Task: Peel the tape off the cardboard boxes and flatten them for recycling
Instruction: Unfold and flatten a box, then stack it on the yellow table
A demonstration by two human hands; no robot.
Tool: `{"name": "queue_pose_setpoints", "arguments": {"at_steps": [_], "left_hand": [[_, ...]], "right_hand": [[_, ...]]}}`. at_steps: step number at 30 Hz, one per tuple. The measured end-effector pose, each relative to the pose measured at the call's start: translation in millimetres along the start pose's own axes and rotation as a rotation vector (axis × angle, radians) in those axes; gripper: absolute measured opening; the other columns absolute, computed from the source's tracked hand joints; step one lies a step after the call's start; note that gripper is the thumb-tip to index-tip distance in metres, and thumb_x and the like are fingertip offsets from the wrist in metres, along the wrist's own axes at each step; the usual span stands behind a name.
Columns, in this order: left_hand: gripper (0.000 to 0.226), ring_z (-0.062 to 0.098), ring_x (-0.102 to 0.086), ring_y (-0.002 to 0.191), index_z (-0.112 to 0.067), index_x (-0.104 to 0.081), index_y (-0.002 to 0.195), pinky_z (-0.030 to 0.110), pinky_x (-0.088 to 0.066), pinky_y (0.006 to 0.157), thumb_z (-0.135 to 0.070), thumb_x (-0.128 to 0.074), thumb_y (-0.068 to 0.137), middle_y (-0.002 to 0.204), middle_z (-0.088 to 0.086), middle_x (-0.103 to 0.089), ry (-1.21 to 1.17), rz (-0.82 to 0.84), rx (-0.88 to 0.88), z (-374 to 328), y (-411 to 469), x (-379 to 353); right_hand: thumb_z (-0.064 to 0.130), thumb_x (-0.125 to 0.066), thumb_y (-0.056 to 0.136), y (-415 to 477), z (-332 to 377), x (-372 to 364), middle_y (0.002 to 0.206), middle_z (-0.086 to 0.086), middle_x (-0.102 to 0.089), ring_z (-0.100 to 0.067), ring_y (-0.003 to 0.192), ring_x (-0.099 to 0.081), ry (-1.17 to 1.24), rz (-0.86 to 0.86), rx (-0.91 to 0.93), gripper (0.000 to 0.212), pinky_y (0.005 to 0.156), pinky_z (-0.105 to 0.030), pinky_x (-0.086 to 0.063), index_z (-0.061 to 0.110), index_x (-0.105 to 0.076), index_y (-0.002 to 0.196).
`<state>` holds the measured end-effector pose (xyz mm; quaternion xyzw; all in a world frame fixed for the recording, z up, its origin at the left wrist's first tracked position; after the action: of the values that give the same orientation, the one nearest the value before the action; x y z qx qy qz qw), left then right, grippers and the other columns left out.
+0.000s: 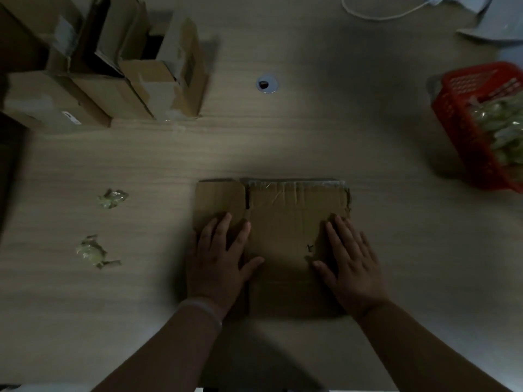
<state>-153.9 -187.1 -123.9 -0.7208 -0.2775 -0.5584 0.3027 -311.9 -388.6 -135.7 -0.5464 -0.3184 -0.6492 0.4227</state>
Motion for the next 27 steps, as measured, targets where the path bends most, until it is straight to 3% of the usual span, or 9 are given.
{"name": "queue_pose_setpoints", "arguments": {"at_steps": [6, 9, 12, 14, 17, 20, 24, 27], "left_hand": [[0.098, 0.029, -0.01, 0.147, -0.026, -0.025, 0.15, 0.057, -0.017, 0.113, -0.082, -0.039, 0.071, 0.159, 0.01, -0.013, 0.081, 0.043, -0.194, 20.3, -14.1, -10.4], [0.1, 0.027, -0.003, 0.147, -0.03, -0.02, 0.151, 0.056, -0.015, 0.114, -0.086, -0.035, 0.069, 0.16, 0.009, -0.008, 0.088, 0.079, -0.165, 19.3, -11.5, -14.3], [0.101, 0.021, 0.013, 0.147, -0.038, 0.002, 0.15, 0.051, -0.004, 0.117, -0.089, -0.026, 0.068, 0.16, 0.0, 0.01, 0.089, 0.129, -0.142, 23.5, -11.9, -15.3], [0.099, 0.021, 0.013, 0.147, -0.041, 0.006, 0.147, 0.049, -0.004, 0.118, -0.089, -0.027, 0.067, 0.159, -0.002, 0.015, 0.054, 0.147, -0.155, 28.3, -13.0, -9.7], [0.101, 0.034, -0.013, 0.145, -0.025, -0.021, 0.151, 0.048, -0.02, 0.115, -0.081, -0.042, 0.069, 0.159, 0.013, -0.01, -0.045, 0.096, -0.048, 30.6, -25.0, 1.8], [0.1, 0.035, -0.034, 0.129, -0.016, -0.03, 0.149, 0.045, -0.034, 0.105, -0.072, -0.059, 0.072, 0.146, 0.016, -0.035, -0.077, 0.016, 0.3, 33.3, -56.6, 7.4], [0.091, 0.031, -0.047, 0.117, -0.024, -0.033, 0.144, 0.044, -0.043, 0.097, -0.064, -0.068, 0.07, 0.129, 0.01, -0.049, -0.24, 0.09, 0.564, 24.9, -81.0, 11.7], [0.093, 0.033, -0.051, 0.117, -0.019, -0.038, 0.141, 0.047, -0.047, 0.096, -0.051, -0.081, 0.065, 0.128, 0.012, -0.051, -0.504, 0.135, 0.711, 17.5, -78.5, 17.1]], "right_hand": [[0.06, -0.031, 0.089, -8.3, -0.6, -2.8, 0.16, -0.004, -0.016, -0.02, 0.147, -0.016, -0.06, 0.039, -0.075, 0.078, 0.118, -0.045, -0.013, 0.018, -0.018, 0.153], [0.066, -0.029, 0.087, -8.3, -4.5, -8.2, 0.162, -0.003, -0.008, -0.019, 0.148, -0.008, -0.074, 0.087, -0.055, 0.084, 0.118, -0.043, -0.009, 0.019, -0.01, 0.154], [0.068, -0.023, 0.086, -8.1, -8.3, -6.5, 0.161, -0.001, 0.003, -0.018, 0.148, 0.002, -0.062, 0.142, -0.033, 0.087, 0.12, -0.04, -0.004, 0.019, 0.0, 0.154], [0.069, -0.021, 0.084, -9.6, -10.7, -1.2, 0.16, 0.0, 0.009, -0.017, 0.148, 0.006, -0.028, 0.177, 0.006, 0.088, 0.121, -0.038, -0.001, 0.018, 0.005, 0.152], [0.074, -0.024, 0.083, -24.2, -22.1, 5.7, 0.159, 0.002, 0.011, -0.015, 0.148, 0.007, 0.061, 0.199, 0.03, 0.093, 0.12, -0.033, 0.002, 0.018, 0.008, 0.15], [0.081, -0.026, 0.081, -50.6, -30.8, 12.7, 0.16, 0.007, 0.013, -0.017, 0.146, 0.005, 0.137, 0.238, -0.184, 0.097, 0.117, -0.033, 0.0, 0.028, 0.015, 0.151], [0.066, -0.048, 0.085, -67.9, -20.8, 23.6, 0.145, -0.003, -0.03, -0.026, 0.133, -0.027, 0.163, 0.183, -0.378, 0.078, 0.11, -0.039, -0.026, 0.027, -0.027, 0.148], [0.047, -0.065, 0.085, -65.3, -17.0, 30.2, 0.132, -0.007, -0.05, -0.026, 0.116, -0.051, 0.456, 0.252, -0.569, 0.063, 0.099, -0.044, -0.046, 0.02, -0.045, 0.138]]}}
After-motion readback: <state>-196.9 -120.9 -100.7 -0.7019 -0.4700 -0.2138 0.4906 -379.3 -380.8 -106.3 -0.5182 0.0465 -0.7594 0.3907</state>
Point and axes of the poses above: each hand's wrist, its own y-axis towards the middle knuckle, its own x-axis out of the back of the hand, z = x × y, the point moved 1 cm from there along y, towards the middle knuckle
